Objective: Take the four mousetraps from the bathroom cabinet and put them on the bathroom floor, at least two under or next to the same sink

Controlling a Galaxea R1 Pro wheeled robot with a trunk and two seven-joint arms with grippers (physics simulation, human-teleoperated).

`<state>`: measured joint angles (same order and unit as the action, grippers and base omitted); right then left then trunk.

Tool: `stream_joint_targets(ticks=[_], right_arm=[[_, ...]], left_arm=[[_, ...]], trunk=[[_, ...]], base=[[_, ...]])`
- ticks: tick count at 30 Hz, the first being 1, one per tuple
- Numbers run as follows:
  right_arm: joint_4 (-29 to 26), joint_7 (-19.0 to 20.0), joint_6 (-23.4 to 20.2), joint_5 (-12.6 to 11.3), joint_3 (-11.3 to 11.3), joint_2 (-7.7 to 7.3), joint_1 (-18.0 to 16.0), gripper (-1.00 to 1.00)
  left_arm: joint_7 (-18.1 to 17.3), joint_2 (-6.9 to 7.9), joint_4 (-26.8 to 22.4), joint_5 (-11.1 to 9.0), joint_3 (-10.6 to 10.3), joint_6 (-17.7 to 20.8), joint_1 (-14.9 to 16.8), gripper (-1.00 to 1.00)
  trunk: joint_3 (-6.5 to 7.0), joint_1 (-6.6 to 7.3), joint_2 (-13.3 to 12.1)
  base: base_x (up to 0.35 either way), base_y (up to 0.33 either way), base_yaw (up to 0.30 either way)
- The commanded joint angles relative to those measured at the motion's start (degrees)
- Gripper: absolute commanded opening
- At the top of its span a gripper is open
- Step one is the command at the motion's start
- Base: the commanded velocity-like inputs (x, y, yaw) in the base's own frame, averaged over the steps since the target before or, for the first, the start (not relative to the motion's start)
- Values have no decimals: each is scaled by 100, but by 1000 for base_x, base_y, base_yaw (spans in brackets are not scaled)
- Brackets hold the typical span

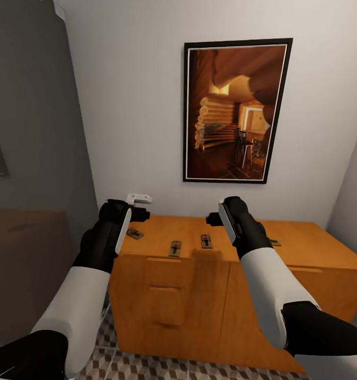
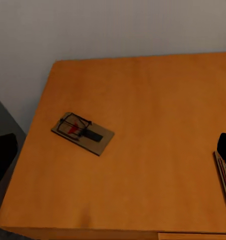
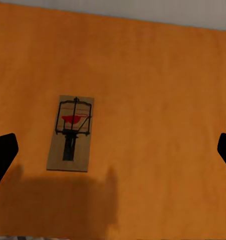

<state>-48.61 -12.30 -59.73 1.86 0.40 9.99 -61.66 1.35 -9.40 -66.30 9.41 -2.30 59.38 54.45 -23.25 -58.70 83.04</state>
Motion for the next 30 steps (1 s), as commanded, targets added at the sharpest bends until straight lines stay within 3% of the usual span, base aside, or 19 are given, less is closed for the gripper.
stream_joint_targets(ticks=[1, 7, 17, 30], right_arm=[[-2, 0, -27, 17, 4, 1, -4, 100], [0, 1, -27, 11, 4, 1, -4, 100], [127, 0, -27, -7, 4, 1, -4, 100], [166, 0, -27, 5, 3, 1, -4, 100]], left_arm=[[14, 0, -5, 6, -3, 23, 5, 100], [14, 0, -16, 8, -2, 28, 5, 100], [11, 0, 5, -22, 1, 37, 5, 100], [8, 0, 10, -26, -4, 38, 5, 100]], trunk=[[-7, -3, 4], [-7, -3, 4], [-7, -3, 4], [-7, -3, 4]], base=[[289, 0, 0], [230, 0, 0], [35, 7, 0], [118, 190, 0]])
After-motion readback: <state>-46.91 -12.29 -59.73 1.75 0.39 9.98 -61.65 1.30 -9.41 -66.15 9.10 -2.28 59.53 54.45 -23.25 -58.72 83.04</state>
